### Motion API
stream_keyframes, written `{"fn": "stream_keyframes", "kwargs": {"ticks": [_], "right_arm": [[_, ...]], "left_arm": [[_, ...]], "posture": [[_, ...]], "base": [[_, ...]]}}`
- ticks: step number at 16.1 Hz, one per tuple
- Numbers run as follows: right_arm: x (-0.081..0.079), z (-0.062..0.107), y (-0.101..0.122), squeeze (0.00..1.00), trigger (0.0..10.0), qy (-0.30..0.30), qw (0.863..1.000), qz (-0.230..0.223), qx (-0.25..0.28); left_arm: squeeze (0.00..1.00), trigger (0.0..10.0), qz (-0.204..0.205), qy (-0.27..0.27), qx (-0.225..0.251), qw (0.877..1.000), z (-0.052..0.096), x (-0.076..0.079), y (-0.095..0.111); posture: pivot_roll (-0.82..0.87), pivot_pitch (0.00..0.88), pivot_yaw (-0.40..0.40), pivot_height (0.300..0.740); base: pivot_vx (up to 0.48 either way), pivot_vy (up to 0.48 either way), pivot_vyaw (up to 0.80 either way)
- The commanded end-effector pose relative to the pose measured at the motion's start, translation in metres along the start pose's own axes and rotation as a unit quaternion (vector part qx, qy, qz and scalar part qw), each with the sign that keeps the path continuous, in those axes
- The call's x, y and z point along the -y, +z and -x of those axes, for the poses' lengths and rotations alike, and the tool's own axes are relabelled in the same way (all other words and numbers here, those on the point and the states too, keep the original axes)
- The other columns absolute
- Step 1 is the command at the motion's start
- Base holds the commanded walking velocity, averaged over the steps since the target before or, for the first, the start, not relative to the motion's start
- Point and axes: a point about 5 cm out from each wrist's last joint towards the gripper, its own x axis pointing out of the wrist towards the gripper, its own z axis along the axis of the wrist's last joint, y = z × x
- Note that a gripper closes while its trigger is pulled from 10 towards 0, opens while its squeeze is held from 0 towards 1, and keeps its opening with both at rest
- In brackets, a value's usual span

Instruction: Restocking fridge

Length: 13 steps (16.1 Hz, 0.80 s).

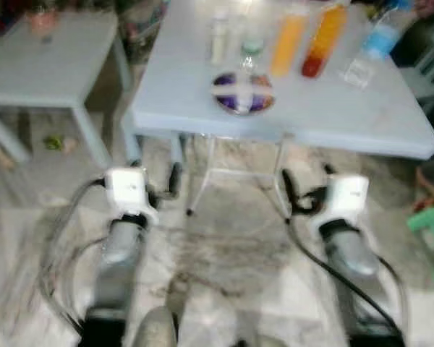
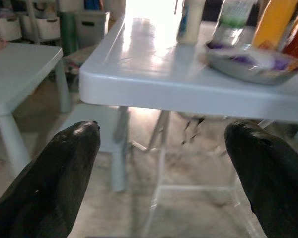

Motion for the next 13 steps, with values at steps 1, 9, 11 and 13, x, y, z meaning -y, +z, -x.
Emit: {"fn": "stream_keyframes", "kwargs": {"ticks": [1,9,11,13], "right_arm": [[0.010,0.006,-0.003,0.00,10.0,-0.013,1.000,0.010,-0.008],[-0.002,0.003,0.001,0.00,10.0,0.024,1.000,0.019,0.008],[-0.003,0.003,0.001,0.00,10.0,0.022,1.000,0.016,0.007],[-0.002,0.002,0.000,0.00,10.0,0.016,1.000,0.016,0.006]], "left_arm": [[0.00,10.0,0.007,-0.010,0.006,1.000,-0.002,0.009,0.002],[0.00,10.0,0.006,-0.004,0.008,1.000,-0.006,0.009,0.003],[0.00,10.0,0.007,-0.004,0.008,1.000,-0.007,0.010,0.004],[0.00,10.0,0.008,-0.007,0.008,1.000,-0.007,0.011,0.004]], "posture": [[0.02,0.087,-0.048,0.740],[0.02,0.097,-0.047,0.740],[0.02,0.097,-0.047,0.740],[0.02,0.099,-0.046,0.740]], "base": [[0.277,0.000,0.64],[0.068,0.000,0.30],[0.000,0.000,0.66],[0.255,0.000,0.62]]}}
